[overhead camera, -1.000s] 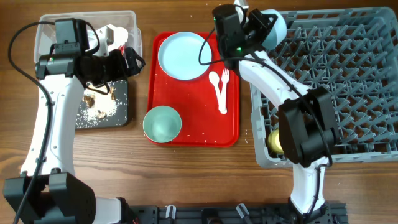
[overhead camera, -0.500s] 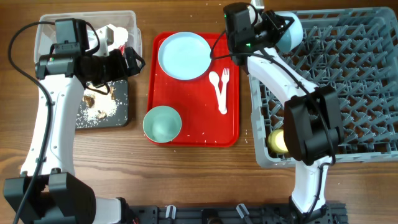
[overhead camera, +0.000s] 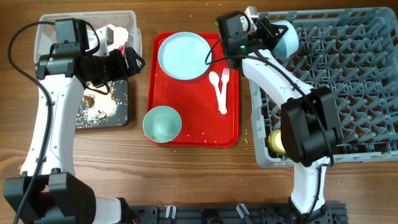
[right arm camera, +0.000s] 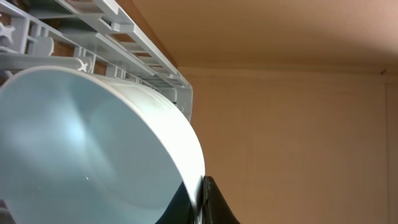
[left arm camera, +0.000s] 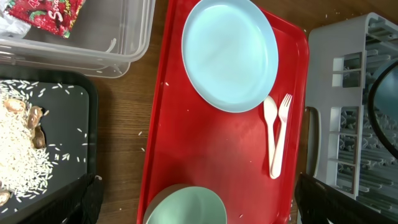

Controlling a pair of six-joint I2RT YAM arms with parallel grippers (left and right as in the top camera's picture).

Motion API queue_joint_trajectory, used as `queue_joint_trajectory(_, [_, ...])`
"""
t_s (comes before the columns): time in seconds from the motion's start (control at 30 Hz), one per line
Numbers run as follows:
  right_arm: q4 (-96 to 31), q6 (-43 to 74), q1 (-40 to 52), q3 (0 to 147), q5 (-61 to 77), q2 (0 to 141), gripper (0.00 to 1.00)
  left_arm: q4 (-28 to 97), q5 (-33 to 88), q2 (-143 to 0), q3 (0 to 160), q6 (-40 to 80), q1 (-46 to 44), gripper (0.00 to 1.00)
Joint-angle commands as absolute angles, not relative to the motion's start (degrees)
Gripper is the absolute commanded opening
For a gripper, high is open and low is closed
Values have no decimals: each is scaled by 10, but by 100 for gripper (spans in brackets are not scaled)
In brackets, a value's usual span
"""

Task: Sort waste into correct bins and load items into the dishwasher rack
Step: 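Place the light-blue bowl upright in the rack's back row with the right gripper, then reach the right gripper to the red tray and grasp the light-blue bowl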

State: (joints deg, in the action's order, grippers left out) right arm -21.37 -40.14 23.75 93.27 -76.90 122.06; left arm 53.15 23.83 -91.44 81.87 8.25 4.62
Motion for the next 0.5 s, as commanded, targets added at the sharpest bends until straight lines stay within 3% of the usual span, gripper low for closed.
queue_joint_trajectory(0.0, [-204, -388, 246, 933, -718, 1232, 19, 530, 239, -910, 822, 81, 48, 100])
queue_joint_trajectory(0.03, [-201, -390, 246, 933, -718, 1232, 27, 530, 239, -910, 822, 81, 48, 100])
queue_joint_trajectory(0.07, [-201, -390, 246, 933, -718, 1232, 28, 530, 239, -910, 822, 81, 48, 100])
queue_joint_trajectory(0.1, [-201, -390, 246, 933, -718, 1232, 39, 530, 239, -910, 822, 81, 48, 100])
queue_joint_trajectory(0.17, [-201, -390, 248, 933, -716, 1232, 51, 530, 239, -910, 822, 81, 48, 100])
queue_joint_trajectory(0.33, [-136, -391, 269, 933, -688, 1232, 95, 530, 239, -910, 822, 81, 48, 100])
queue_joint_trajectory(0.37, [-108, -403, 274, 933, -688, 1232, 100, 530, 239, -910, 822, 81, 48, 100])
queue_joint_trajectory(0.47, [-53, -448, 290, 933, -675, 1232, 100, 530, 239, -910, 822, 81, 48, 100])
